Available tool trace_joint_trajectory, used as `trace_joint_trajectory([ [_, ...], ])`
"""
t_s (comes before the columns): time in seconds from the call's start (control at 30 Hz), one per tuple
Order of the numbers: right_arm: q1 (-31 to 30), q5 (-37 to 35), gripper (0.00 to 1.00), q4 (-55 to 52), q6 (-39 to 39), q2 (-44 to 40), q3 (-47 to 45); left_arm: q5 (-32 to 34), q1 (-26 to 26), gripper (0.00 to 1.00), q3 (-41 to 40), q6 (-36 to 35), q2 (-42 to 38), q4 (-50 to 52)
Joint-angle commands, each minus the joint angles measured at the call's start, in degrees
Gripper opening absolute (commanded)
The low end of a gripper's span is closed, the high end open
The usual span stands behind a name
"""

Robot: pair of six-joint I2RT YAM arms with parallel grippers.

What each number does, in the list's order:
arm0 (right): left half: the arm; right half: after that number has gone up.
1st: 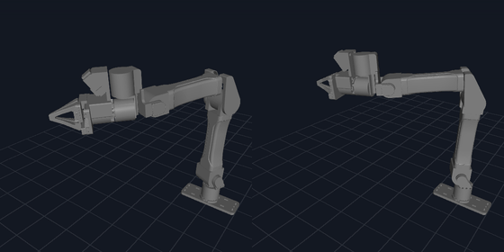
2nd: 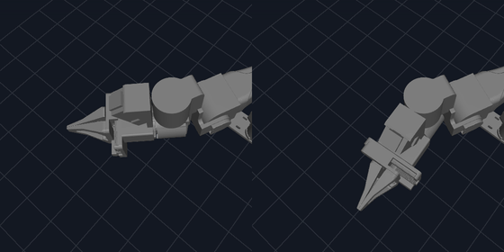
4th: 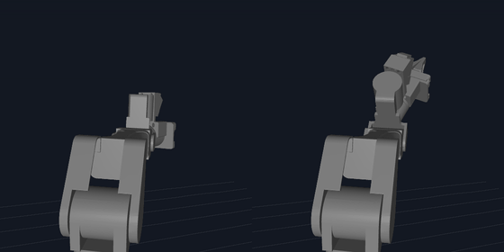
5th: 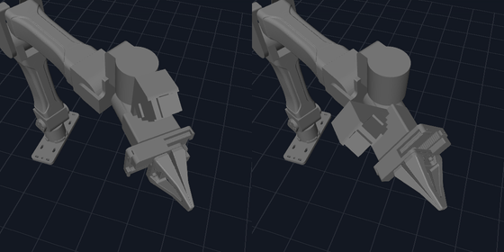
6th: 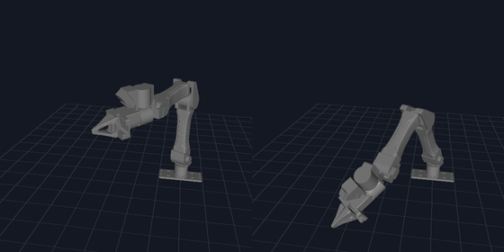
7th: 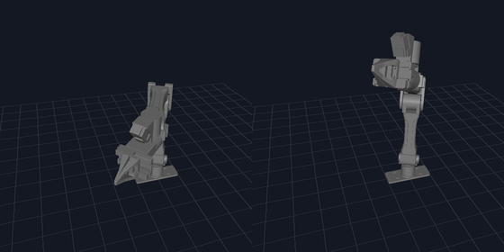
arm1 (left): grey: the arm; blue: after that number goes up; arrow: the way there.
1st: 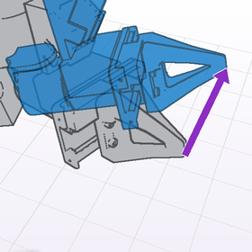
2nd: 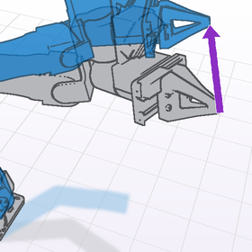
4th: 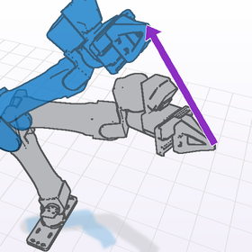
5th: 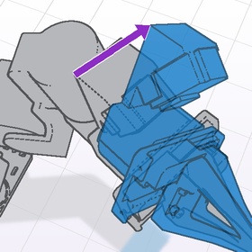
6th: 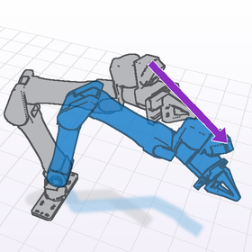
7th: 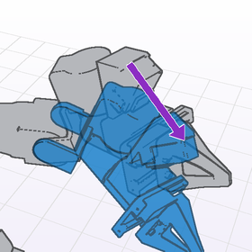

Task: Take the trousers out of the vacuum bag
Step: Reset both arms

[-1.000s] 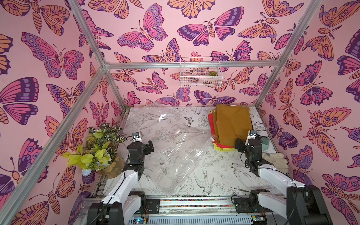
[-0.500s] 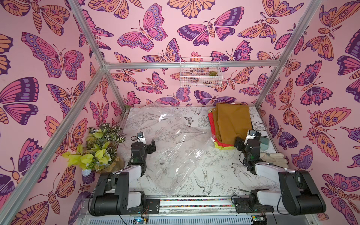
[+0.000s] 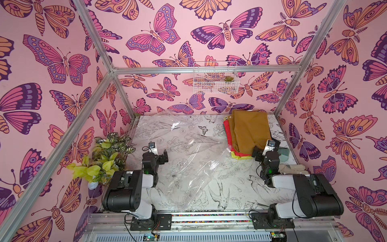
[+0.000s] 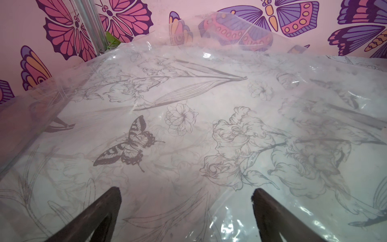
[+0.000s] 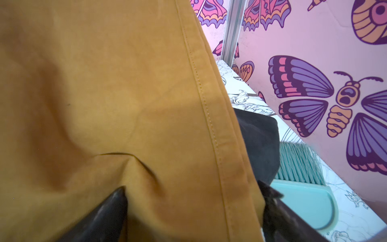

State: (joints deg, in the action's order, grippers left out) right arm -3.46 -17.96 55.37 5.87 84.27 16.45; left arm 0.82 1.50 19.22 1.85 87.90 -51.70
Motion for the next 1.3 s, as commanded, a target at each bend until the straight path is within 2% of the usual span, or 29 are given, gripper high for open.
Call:
trace_joint_trajectory([
  [0.0, 0.46, 0.57, 0.99, -1.38, -0.83, 2.45, 3.17, -1.40, 0.36, 1.00, 2.60, -1.01, 0.05, 2.08],
  [0.07, 0.44, 0.18, 0.99, -6.89, -0.44, 1.67, 5.26, -1.43, 0.35, 1.00, 2.17, -1.19, 0.58, 0.48],
  [0.13, 0.45, 0.03, 0.99, -6.24, -0.62, 2.12, 5.21, -1.44, 0.36, 1.00, 2.77, -1.06, -0.28, 2.94],
  [0.2, 0.41, 0.19, 0.99, -7.27, -0.52, 1.70, 5.43, -1.52, 0.36, 1.00, 1.89, -1.32, 0.64, -0.23],
  [0.4, 0.48, 0.11, 0.99, -7.00, -0.60, 1.86, 5.37, -1.44, 0.26, 1.00, 2.17, -1.34, 0.40, 0.81],
  [0.53, 0.32, 5.35, 0.99, 3.80, -3.22, 0.70, -1.10, -1.43, 0.26, 1.00, 2.30, -1.32, 0.36, 0.95],
  [0.6, 0.34, 4.40, 0.99, 5.94, -2.76, 1.10, -1.76, -1.43, 0.30, 1.00, 2.36, -1.32, 0.35, 1.24],
  [0.77, 0.38, 8.35, 0.99, -8.35, -4.02, 1.86, 6.17, -1.43, 0.26, 1.00, 2.33, -1.32, 0.34, 1.17],
  [0.83, 1.77, 10.47, 0.99, -9.03, -3.08, 2.04, 6.54, -1.43, 0.31, 1.00, 2.39, -1.32, 0.35, 1.17],
  [1.27, 2.48, 11.73, 0.99, -9.16, -2.87, 1.95, 6.59, -1.37, 0.26, 1.00, 2.38, -1.32, 0.35, 1.17],
])
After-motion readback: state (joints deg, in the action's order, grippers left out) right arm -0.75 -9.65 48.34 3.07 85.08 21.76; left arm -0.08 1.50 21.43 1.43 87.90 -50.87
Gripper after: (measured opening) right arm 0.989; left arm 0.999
